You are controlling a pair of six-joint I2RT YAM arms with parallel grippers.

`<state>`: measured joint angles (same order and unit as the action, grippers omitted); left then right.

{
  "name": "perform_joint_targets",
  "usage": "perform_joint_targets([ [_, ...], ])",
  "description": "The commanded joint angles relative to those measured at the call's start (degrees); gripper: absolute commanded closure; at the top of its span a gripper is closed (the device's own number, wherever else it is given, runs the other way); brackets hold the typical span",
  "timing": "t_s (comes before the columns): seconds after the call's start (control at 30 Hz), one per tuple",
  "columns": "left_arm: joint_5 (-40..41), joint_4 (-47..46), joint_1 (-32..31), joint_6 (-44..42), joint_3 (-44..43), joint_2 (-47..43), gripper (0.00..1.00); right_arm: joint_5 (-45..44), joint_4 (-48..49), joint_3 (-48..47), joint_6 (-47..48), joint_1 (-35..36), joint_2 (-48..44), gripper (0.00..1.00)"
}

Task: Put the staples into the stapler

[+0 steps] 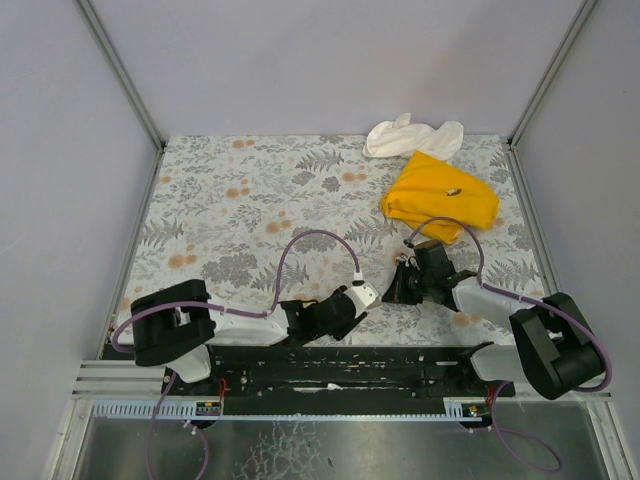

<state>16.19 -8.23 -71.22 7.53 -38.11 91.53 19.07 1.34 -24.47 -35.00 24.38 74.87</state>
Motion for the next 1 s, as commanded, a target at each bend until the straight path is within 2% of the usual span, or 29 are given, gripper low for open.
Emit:
perform_joint_targets([
  [0.0, 2.1, 5.8, -0.6, 0.8, 1.6, -0.6, 0.58, -2.9, -2.8, -1.6, 1.9, -0.2, -1.7, 1.00],
  [0.2, 2.3, 5.9, -0.9, 1.2, 1.7, -0.8, 0.57, -3.9, -4.1, -1.5, 2.3, -0.6, -2.5, 1.00],
  [0.37, 2.3, 6.0, -1.2, 1.2, 1.6, -0.9, 0.49, -3.8, -4.8, -1.6, 2.4, -0.7, -3.0, 0.99],
  [0.47, 2.3, 6.3, -1.4, 1.4, 1.5, -1.4, 0.40, -4.0, -5.9, -2.1, 2.5, -0.8, -3.3, 0.85],
  [0.57, 1.8, 7.1, -1.4, 2.4, 1.5, -3.7, 0.29, -4.2, -8.0, -2.9, 2.6, -0.7, -4.9, 0.62],
  [0.67, 1.6, 8.3, -1.4, 4.8, 0.9, -7.9, 0.21, -4.8, -11.5, -4.3, 3.3, -0.8, -8.2, 0.47],
  [0.87, 4.2, 16.9, -1.4, 12.2, -5.4, -16.2, 0.03, -11.1, -24.6, -10.6, 6.4, -0.8, -18.2, 0.28],
  [0.97, 6.7, 25.6, -0.8, 15.3, -12.5, -17.3, 0.01, -16.3, -30.5, -14.6, 7.3, -0.7, -22.3, 0.19],
])
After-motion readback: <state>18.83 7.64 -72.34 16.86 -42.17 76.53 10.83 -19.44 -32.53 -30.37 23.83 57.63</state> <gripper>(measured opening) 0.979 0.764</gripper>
